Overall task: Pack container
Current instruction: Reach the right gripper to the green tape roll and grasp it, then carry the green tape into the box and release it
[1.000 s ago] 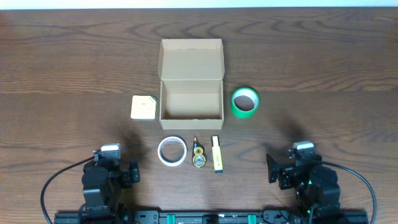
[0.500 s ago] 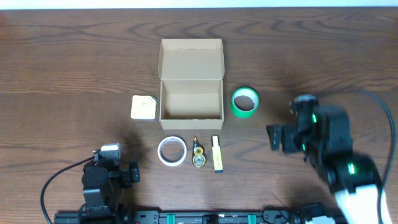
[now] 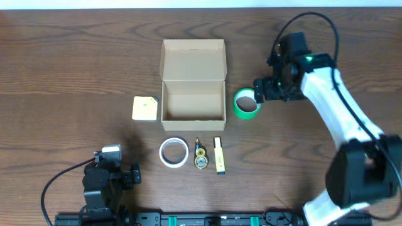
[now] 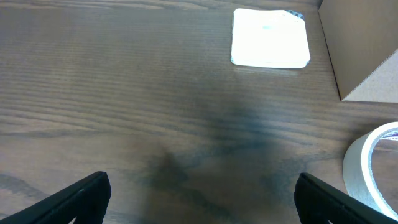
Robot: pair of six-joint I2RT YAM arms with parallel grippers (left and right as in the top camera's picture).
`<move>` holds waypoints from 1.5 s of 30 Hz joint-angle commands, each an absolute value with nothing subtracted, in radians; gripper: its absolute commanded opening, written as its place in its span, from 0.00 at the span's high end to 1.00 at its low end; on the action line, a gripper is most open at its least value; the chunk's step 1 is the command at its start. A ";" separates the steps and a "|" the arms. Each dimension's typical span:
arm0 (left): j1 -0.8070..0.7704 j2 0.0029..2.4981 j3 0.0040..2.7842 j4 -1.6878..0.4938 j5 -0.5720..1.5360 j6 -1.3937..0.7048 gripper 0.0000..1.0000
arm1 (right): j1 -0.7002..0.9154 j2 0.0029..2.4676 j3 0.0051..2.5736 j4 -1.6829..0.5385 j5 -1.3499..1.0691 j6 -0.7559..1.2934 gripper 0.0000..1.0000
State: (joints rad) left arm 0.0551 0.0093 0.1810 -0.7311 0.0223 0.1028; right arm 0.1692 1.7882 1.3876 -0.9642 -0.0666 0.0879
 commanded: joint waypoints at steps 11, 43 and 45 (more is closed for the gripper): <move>0.050 0.004 0.164 -0.744 0.019 0.109 0.05 | 0.165 2.000 1.403 -0.814 -0.061 0.134 0.12; 0.050 0.004 0.163 -0.744 0.019 0.109 0.05 | 0.334 1.614 1.422 -0.757 -0.064 -0.068 0.99; 0.050 0.004 0.163 -0.744 0.019 0.109 0.05 | 0.382 1.620 1.425 -0.716 -0.064 -0.118 0.99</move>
